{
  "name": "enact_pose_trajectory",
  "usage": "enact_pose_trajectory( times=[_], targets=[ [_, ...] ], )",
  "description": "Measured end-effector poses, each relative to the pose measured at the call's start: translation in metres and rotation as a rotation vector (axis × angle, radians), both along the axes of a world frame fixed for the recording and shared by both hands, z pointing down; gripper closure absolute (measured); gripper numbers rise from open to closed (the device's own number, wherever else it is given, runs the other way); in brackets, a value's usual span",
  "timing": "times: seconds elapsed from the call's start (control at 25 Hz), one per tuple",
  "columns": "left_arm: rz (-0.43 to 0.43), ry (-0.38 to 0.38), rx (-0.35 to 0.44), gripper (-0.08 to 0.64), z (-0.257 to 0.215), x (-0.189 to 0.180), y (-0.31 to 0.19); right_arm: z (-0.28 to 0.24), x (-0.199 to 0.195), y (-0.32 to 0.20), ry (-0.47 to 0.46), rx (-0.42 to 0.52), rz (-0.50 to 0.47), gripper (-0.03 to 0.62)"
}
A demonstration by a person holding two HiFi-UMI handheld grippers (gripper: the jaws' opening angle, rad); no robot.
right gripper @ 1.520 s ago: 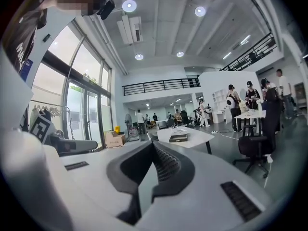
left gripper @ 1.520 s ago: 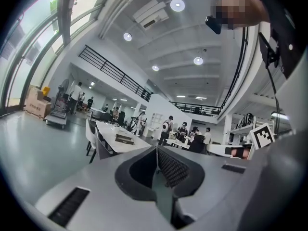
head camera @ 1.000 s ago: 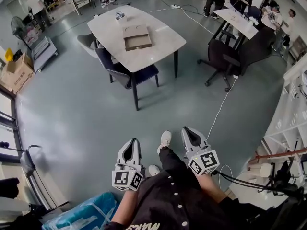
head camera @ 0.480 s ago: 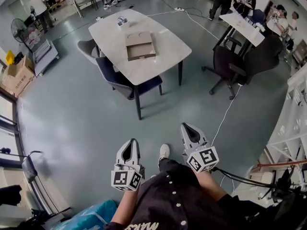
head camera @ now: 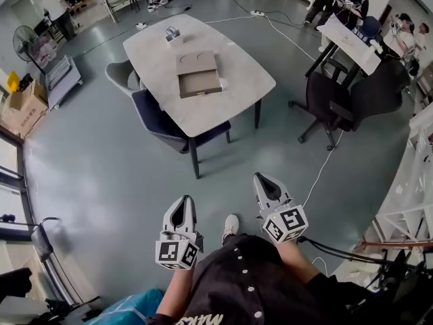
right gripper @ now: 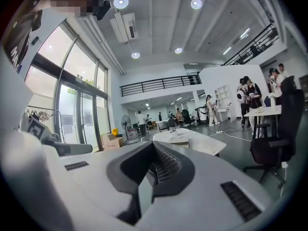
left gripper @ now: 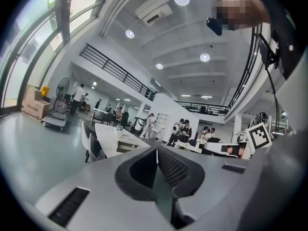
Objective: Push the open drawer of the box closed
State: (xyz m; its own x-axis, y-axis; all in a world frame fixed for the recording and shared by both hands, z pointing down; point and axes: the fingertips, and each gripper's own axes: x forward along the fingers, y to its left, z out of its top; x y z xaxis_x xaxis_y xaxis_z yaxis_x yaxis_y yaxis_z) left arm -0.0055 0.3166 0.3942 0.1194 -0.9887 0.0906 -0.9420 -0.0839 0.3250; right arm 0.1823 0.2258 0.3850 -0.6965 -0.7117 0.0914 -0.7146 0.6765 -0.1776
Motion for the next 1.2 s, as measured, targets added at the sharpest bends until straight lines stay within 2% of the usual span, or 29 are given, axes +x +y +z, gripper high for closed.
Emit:
enact_pose_trajectory(
  times=[0.44,0.8,1.0,1.2],
  targets=[
    [-0.048,-0.021,-0.005,0.541,0.005,0.001,-0.079,0.009,0.004,-0.085,0.015,-0.010,-0.034,0.595],
    [-0.042,-0.020,-0.019,0.541,0.008,0.002,-0.106,0.021,-0.001,-0.108,0.032,-0.044,-0.052,0.595],
    [-0.027,-0.017,-0.022,0.541,0.013,-0.008,-0.131,0.028,-0.012,-0.124,0.025,-0.055,-0.039,0.595],
    [-0.010,-0.022,-0.011,0.541,0.011,-0.029,-0.177,0.025,-0.032,-0.162,0.025,-0.047,-0.031,0.595]
  ],
)
